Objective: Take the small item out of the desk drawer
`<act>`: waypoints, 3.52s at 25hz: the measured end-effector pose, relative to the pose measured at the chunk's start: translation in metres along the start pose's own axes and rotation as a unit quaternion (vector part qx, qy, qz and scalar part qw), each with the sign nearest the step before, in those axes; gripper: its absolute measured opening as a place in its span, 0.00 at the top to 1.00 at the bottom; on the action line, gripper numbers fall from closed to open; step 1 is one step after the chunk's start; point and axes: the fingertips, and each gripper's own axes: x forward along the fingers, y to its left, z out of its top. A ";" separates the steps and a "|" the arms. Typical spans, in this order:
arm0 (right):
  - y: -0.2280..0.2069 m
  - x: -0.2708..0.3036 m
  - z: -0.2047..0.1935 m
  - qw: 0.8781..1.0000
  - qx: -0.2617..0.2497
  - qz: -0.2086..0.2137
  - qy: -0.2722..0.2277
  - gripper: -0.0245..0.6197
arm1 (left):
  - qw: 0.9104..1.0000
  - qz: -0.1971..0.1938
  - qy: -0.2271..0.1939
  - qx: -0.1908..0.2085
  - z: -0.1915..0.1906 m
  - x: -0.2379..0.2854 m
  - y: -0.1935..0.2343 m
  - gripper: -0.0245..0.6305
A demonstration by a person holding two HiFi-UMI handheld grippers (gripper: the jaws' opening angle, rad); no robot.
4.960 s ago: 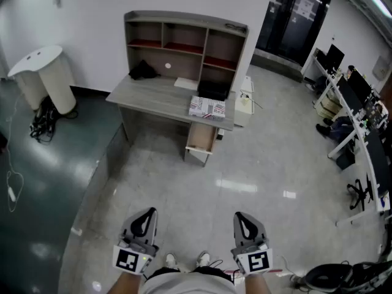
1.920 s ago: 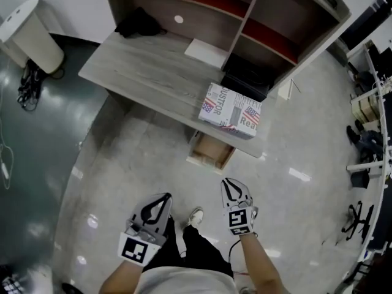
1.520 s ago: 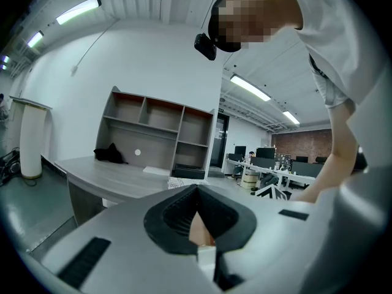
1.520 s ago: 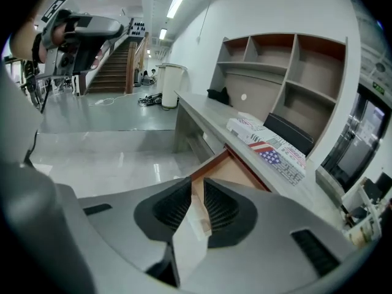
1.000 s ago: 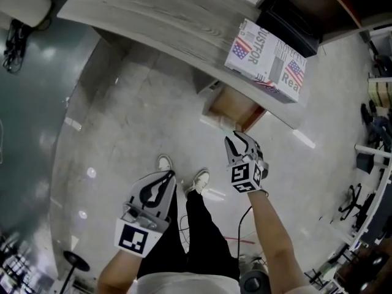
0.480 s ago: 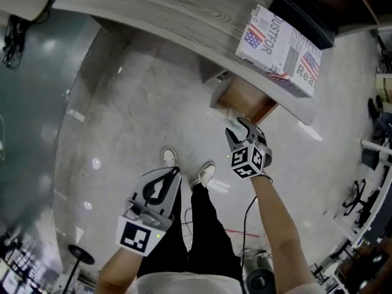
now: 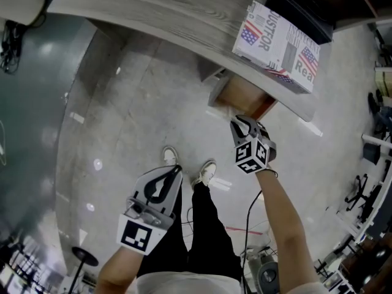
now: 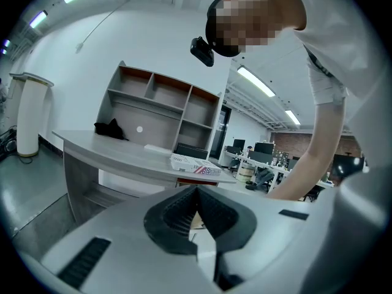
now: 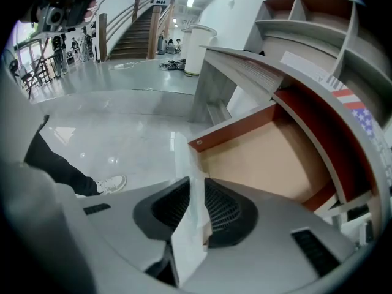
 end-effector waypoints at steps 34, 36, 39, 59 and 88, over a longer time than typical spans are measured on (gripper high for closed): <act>-0.034 -0.214 0.109 0.980 0.114 -0.070 -0.146 0.92 | 0.994 -0.012 -0.078 0.070 0.146 -0.045 -0.060 0.94; -0.037 -0.231 0.116 0.979 0.106 -0.078 -0.154 0.93 | 0.993 -0.011 -0.084 0.076 0.158 -0.048 -0.063 0.94; -0.039 -0.255 0.124 0.977 0.101 -0.088 -0.166 0.93 | 0.992 -0.011 -0.095 0.088 0.173 -0.054 -0.069 0.94; -0.057 -0.400 0.155 0.943 0.142 -0.128 -0.272 0.93 | 0.972 0.034 -0.174 0.156 0.264 -0.106 -0.095 0.94; -0.123 -0.558 0.128 0.847 0.268 -0.238 -0.393 0.93 | 0.950 0.136 -0.237 0.149 0.309 -0.156 -0.031 0.94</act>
